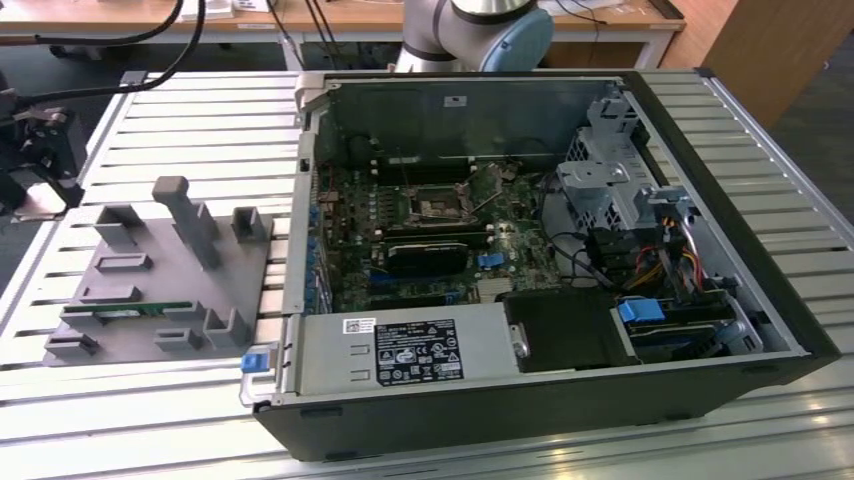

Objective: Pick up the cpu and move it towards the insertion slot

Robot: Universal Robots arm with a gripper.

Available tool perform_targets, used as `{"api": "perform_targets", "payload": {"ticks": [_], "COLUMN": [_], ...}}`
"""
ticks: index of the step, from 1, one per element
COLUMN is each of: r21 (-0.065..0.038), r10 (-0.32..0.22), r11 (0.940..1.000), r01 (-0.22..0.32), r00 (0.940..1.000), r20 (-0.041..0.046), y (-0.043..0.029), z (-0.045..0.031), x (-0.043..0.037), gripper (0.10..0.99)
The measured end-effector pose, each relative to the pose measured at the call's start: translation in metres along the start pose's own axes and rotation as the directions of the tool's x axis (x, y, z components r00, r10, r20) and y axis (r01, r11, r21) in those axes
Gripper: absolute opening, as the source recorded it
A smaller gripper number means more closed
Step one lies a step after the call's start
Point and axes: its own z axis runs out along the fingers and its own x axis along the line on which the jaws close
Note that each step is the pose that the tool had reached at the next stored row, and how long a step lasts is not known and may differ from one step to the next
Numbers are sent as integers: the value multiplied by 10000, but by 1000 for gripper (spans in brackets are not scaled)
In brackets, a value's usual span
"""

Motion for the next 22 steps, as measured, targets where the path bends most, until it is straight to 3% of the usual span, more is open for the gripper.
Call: {"api": "perform_targets", "payload": {"ticks": [22], "r21": [0], "r10": [0], "r11": [10000], "r01": [0], "r00": [10000], "r20": [1], "y": [18], "z": [-322], "x": [6], "gripper": [541]}}
